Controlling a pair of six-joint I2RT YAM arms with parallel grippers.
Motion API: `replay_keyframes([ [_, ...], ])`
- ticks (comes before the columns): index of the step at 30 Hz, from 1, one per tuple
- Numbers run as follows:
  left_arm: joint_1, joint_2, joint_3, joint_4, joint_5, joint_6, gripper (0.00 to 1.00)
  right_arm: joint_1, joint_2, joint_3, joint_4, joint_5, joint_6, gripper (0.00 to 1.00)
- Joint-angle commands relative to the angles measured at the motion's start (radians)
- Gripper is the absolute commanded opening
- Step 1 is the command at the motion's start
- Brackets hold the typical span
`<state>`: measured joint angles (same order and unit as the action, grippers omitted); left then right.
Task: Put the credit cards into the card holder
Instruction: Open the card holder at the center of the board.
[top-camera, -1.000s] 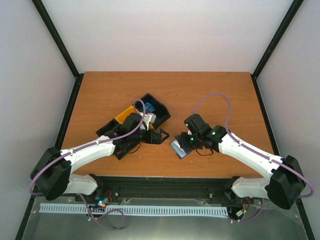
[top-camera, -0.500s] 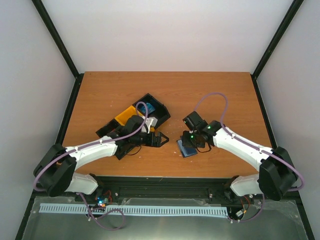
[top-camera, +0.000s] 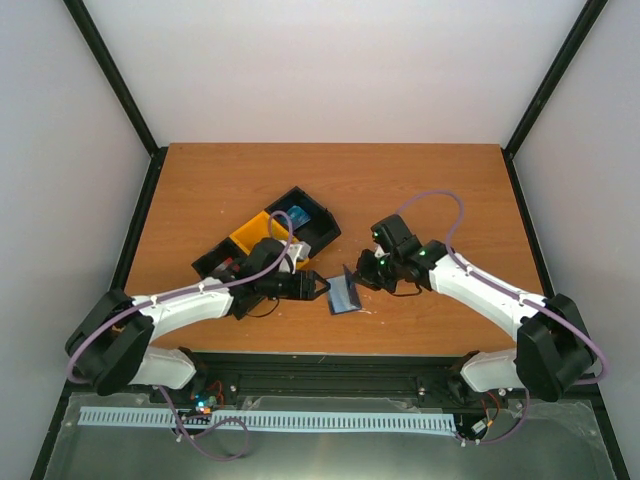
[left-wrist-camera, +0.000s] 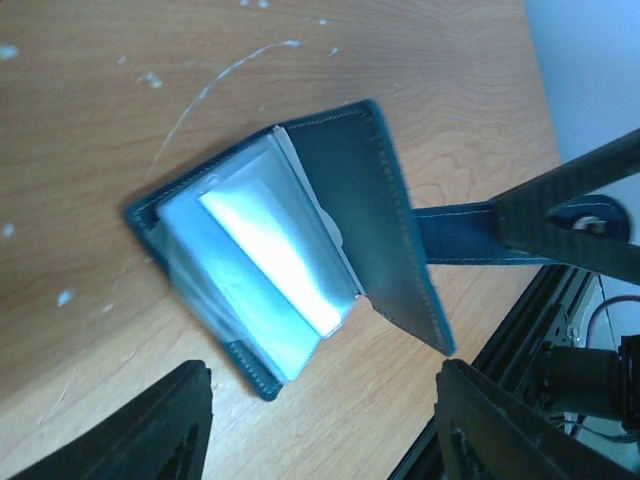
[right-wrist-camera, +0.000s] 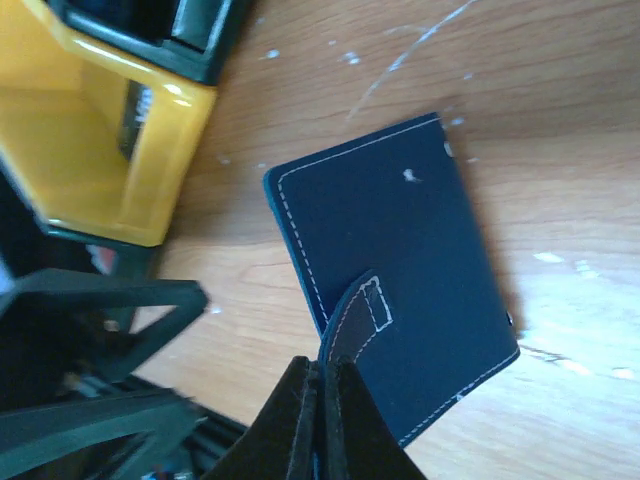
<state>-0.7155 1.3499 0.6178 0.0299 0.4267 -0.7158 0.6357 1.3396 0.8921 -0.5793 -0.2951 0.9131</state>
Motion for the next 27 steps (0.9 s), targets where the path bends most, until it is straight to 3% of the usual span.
replay_keyframes([
  [1,0.000,-0.058,-0.053,0.027,-0.048,-0.053,0.60,0.002,-0.026,-0.016,0.147,-0.130,0.181,0.03],
  [8,-0.001,-0.054,-0.108,0.135,0.032,-0.058,0.41,0.001,0.032,-0.046,0.181,-0.162,0.165,0.03],
  [17,-0.001,0.100,-0.079,0.251,0.109,-0.028,0.18,-0.057,0.052,-0.144,0.319,-0.257,0.165,0.03],
  [27,-0.003,0.249,0.002,0.267,0.165,0.009,0.13,-0.203,0.027,-0.190,0.269,-0.353,-0.022,0.03],
])
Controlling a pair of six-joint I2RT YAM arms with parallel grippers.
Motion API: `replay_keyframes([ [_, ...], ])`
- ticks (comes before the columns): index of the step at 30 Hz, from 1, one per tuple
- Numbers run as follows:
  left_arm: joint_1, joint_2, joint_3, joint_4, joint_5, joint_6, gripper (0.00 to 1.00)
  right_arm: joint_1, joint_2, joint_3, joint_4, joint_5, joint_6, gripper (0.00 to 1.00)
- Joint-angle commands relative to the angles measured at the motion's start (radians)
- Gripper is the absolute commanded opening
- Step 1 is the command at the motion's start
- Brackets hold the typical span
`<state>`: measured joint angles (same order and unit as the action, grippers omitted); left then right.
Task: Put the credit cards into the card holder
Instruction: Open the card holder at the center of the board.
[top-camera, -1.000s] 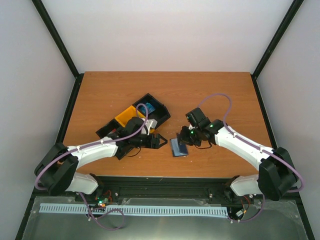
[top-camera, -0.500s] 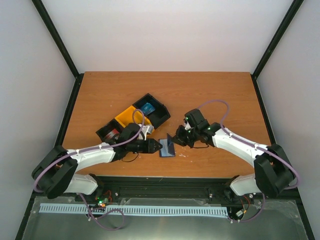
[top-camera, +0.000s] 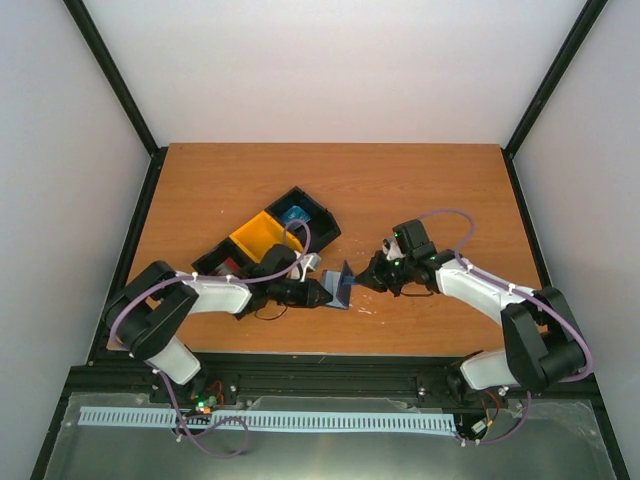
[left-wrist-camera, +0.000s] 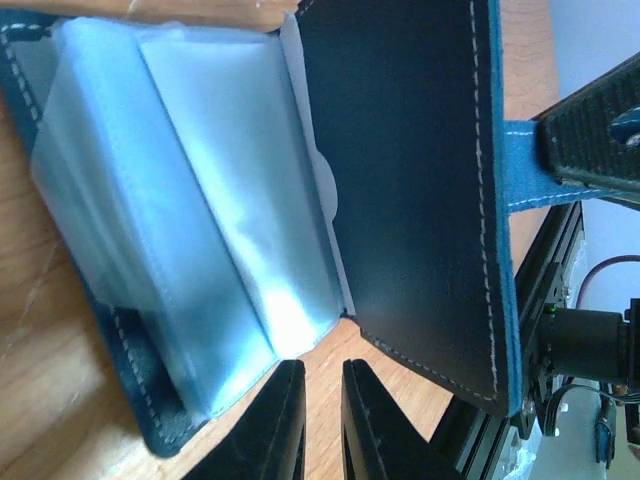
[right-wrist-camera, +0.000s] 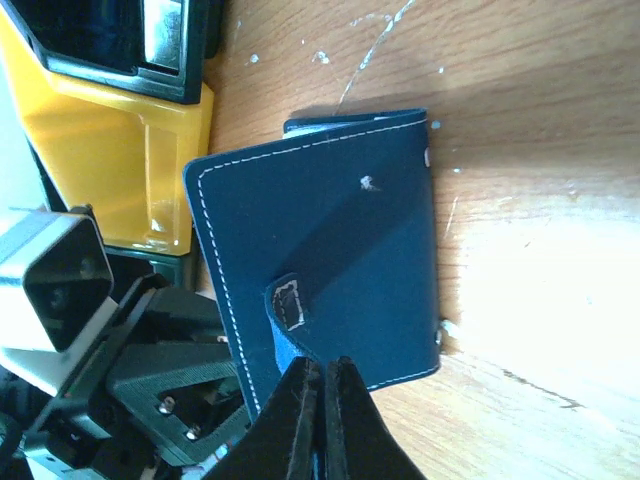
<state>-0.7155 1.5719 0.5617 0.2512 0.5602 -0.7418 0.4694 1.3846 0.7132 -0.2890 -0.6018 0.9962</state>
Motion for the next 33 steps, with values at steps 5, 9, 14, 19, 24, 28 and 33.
replay_keyframes([
  [5,-0.004,0.081,0.101,-0.030,-0.032,0.045,0.13,-0.058,-0.003,0.010,-0.137,0.007,-0.248,0.03],
  [9,-0.004,0.124,0.135,-0.093,-0.080,0.051,0.13,-0.060,0.004,0.036,-0.239,0.137,-0.338,0.03],
  [14,-0.006,0.156,0.173,-0.132,-0.095,0.066,0.13,-0.060,0.011,0.069,-0.313,0.284,-0.408,0.04],
  [19,-0.010,0.170,0.200,-0.182,-0.110,0.091,0.13,-0.060,0.058,0.095,-0.330,0.425,-0.439,0.05],
  [24,-0.012,0.178,0.228,-0.228,-0.105,0.119,0.13,-0.060,0.139,0.127,-0.315,0.531,-0.464,0.05],
  [28,-0.011,0.190,0.243,-0.234,-0.080,0.130,0.13,-0.057,0.188,0.162,-0.312,0.574,-0.478,0.07],
  [33,-0.012,0.195,0.269,-0.250,-0.065,0.155,0.16,-0.056,0.164,0.219,-0.369,0.568,-0.495,0.23],
])
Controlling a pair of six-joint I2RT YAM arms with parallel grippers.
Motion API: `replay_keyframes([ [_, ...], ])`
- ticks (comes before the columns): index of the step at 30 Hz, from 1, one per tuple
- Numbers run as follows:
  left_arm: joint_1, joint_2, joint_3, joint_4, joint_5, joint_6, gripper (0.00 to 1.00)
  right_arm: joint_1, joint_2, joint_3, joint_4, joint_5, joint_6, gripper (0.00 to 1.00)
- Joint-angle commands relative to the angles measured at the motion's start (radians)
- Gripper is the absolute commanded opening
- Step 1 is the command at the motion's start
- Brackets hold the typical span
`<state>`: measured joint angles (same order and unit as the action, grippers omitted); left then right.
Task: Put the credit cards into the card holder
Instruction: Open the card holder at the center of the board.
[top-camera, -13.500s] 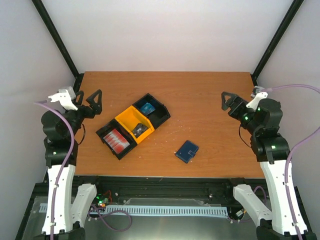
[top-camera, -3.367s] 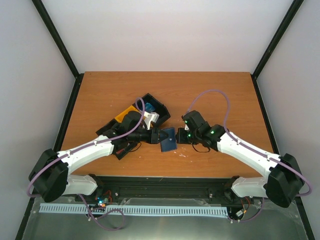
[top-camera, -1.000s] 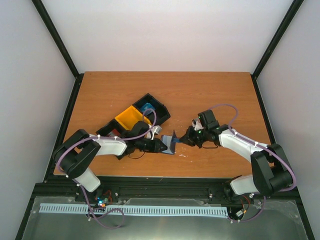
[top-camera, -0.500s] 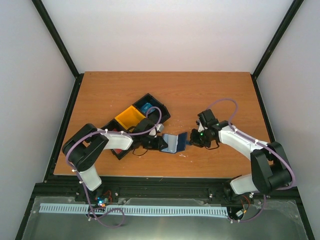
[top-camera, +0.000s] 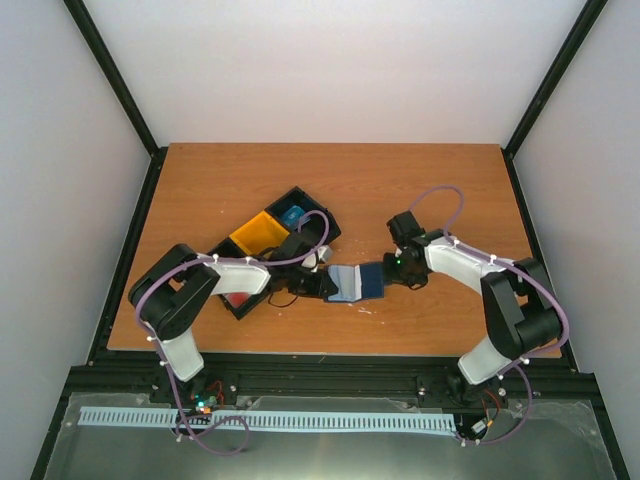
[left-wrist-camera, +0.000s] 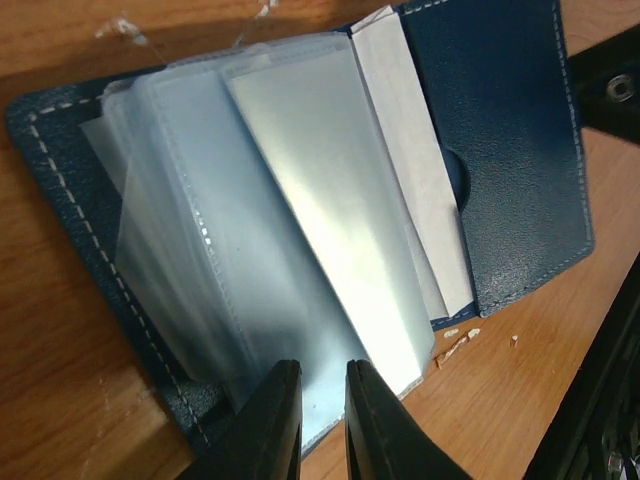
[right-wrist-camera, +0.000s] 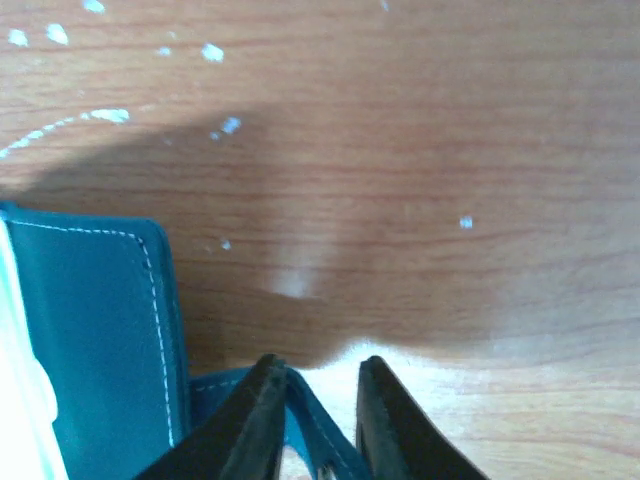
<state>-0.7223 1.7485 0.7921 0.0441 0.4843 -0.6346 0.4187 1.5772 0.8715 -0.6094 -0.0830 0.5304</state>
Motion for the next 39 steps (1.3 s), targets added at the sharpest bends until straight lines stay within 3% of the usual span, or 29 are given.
replay_keyframes([
  [1,-0.004,0.017,0.044,-0.044,0.016,0.052,0.16,-0.005,-0.043,0.073,-0.067,0.053,-0.031,0.26],
  [10,-0.005,0.043,0.085,-0.066,0.023,0.068,0.17,0.035,-0.201,0.164,-0.157,0.025,0.011,0.36],
  [17,-0.004,0.057,0.100,-0.074,0.022,0.073,0.17,0.088,-0.217,0.161,-0.021,-0.220,-0.008,0.39],
  [19,-0.005,0.057,0.101,-0.077,0.021,0.075,0.17,0.109,-0.185,0.166,-0.017,-0.244,-0.009,0.33],
  [23,-0.005,0.055,0.097,-0.081,0.015,0.075,0.16,0.138,-0.134,0.153,0.002,-0.264,0.014,0.11],
  [29,-0.004,0.051,0.092,-0.083,0.008,0.075,0.16,0.157,-0.027,0.140,-0.039,-0.123,0.025,0.08],
  [39,-0.004,-0.017,0.062,-0.058,0.013,0.073,0.19,0.162,0.092,0.119,-0.019,0.008,0.023,0.31],
])
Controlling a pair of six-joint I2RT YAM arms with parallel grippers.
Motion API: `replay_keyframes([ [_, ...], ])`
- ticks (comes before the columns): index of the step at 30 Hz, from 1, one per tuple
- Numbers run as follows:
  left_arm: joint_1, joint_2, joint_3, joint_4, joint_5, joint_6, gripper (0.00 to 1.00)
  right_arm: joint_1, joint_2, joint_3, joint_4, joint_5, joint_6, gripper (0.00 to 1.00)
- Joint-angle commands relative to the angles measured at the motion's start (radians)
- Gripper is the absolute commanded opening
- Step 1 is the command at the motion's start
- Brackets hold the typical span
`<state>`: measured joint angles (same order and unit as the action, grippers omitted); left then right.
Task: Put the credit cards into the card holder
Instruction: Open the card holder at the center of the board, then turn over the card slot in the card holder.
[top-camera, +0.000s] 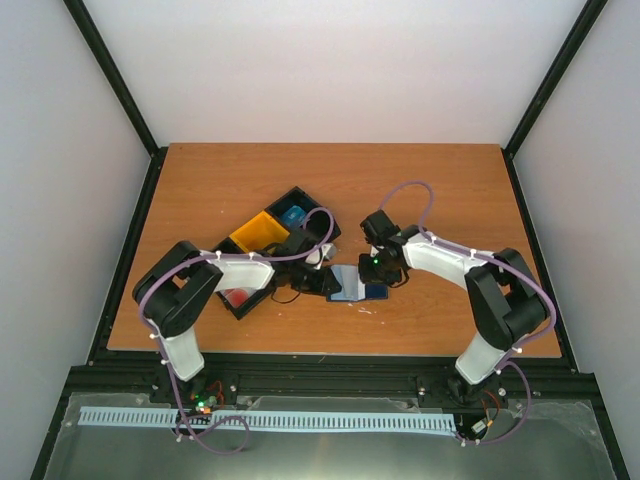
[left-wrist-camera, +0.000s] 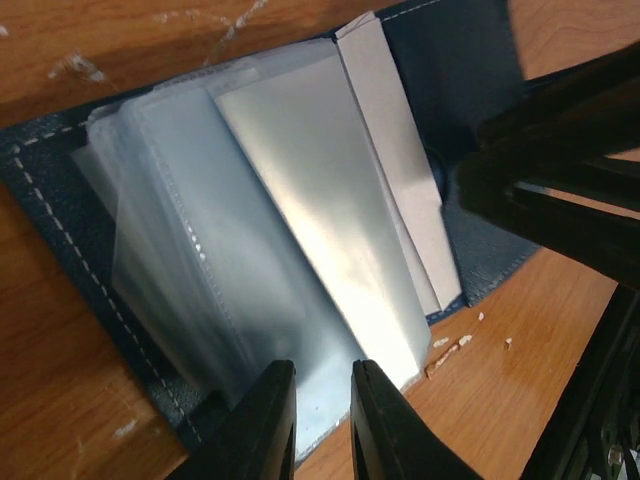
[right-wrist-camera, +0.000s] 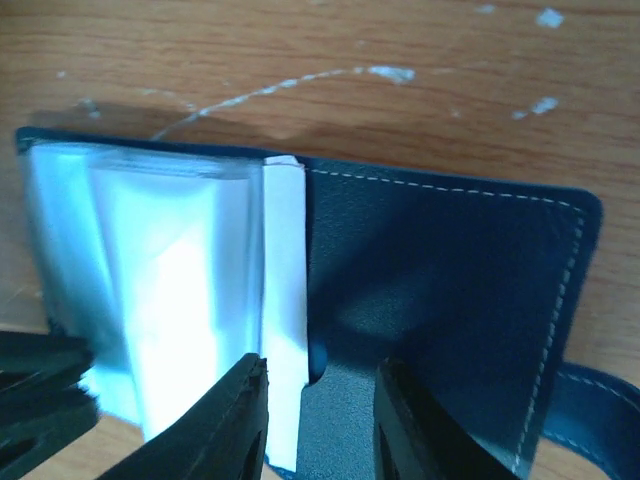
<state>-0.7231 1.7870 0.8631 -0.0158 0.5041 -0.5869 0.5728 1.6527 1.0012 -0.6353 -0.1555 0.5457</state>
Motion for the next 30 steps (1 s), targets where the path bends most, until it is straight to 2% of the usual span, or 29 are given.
replay_keyframes([
  [1,-0.004,-0.070,-0.017,0.013,-0.007,0.022,0.20,0.008,0.025,-0.015,0.009,0.091,0.010,0.31],
  [6,-0.002,-0.092,-0.031,0.058,0.023,0.011,0.26,0.008,0.066,-0.044,0.040,0.092,0.027,0.29],
  [18,0.000,0.025,0.037,0.138,0.148,-0.025,0.35,0.008,0.070,-0.110,0.107,0.069,0.069,0.27],
  [22,-0.001,0.057,0.061,0.177,0.191,-0.032,0.38,0.007,0.033,-0.143,0.141,0.058,0.087,0.27],
  [30,-0.001,0.102,0.096,0.299,0.304,-0.041,0.36,0.004,-0.082,-0.201,0.178,0.055,0.125,0.23],
])
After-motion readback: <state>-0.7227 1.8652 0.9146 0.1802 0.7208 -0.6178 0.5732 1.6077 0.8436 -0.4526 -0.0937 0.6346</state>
